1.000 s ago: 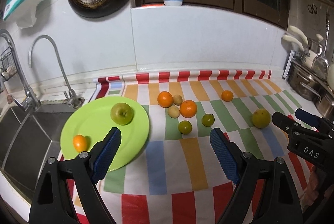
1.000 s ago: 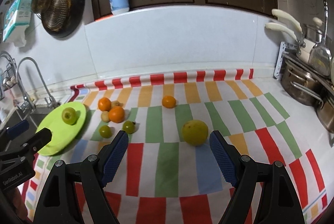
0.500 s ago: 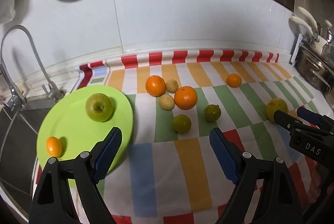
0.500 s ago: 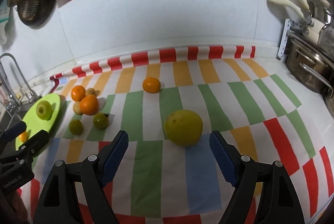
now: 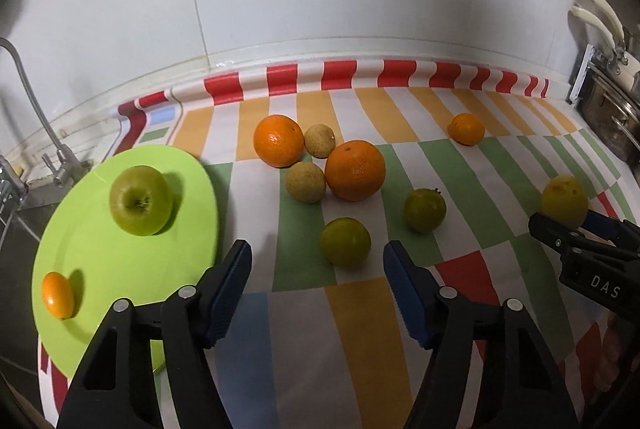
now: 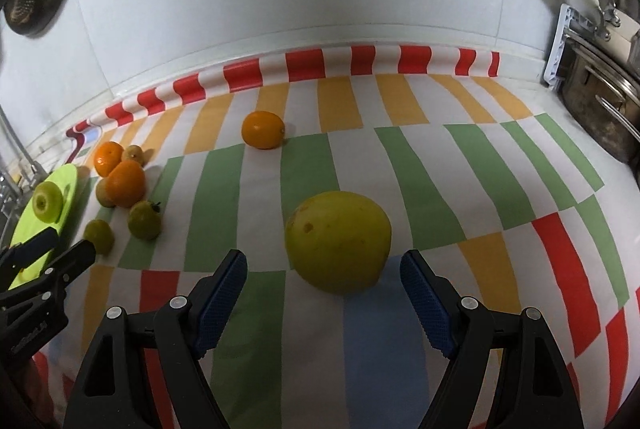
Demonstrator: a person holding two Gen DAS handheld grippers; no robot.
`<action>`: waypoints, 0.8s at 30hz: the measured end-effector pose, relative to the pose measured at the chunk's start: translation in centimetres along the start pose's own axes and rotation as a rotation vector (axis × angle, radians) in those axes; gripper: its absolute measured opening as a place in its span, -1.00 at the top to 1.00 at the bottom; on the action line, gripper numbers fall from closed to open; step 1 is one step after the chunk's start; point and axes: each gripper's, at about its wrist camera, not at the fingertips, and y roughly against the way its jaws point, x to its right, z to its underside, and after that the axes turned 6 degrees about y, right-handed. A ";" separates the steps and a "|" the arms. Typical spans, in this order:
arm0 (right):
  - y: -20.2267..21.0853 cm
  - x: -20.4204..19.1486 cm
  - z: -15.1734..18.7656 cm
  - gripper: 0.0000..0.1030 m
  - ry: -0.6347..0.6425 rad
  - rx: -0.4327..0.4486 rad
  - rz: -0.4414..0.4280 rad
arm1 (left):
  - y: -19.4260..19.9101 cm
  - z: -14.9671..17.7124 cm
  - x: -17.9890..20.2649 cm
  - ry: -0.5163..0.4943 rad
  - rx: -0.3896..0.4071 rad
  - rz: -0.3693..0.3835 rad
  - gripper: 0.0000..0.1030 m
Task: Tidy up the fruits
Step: 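Grasp a green lime with the left tool while the right tool grasps a yellow grapefruit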
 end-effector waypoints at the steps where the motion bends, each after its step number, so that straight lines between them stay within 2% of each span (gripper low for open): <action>1: -0.2 0.1 -0.1 -0.47 -0.001 -0.004 -0.002 | -0.3 -0.1 0.1 -0.001 -0.004 0.005 -0.22; 5: -0.7 0.3 -0.3 -0.43 -0.005 -0.010 -0.005 | -1.0 -0.3 0.4 -0.003 -0.004 0.014 -0.10; 9: -0.9 0.3 -0.5 -0.31 0.000 -0.007 -0.005 | -1.5 -0.4 0.5 -0.004 -0.018 0.032 0.13; 14: -0.8 0.6 -0.6 -0.04 -0.002 0.000 0.009 | -1.7 -0.4 0.7 -0.008 -0.012 0.041 0.41; 24: -0.3 0.2 -0.6 -0.03 0.014 -0.007 -0.009 | -0.6 -0.2 0.7 -0.018 0.006 0.054 0.43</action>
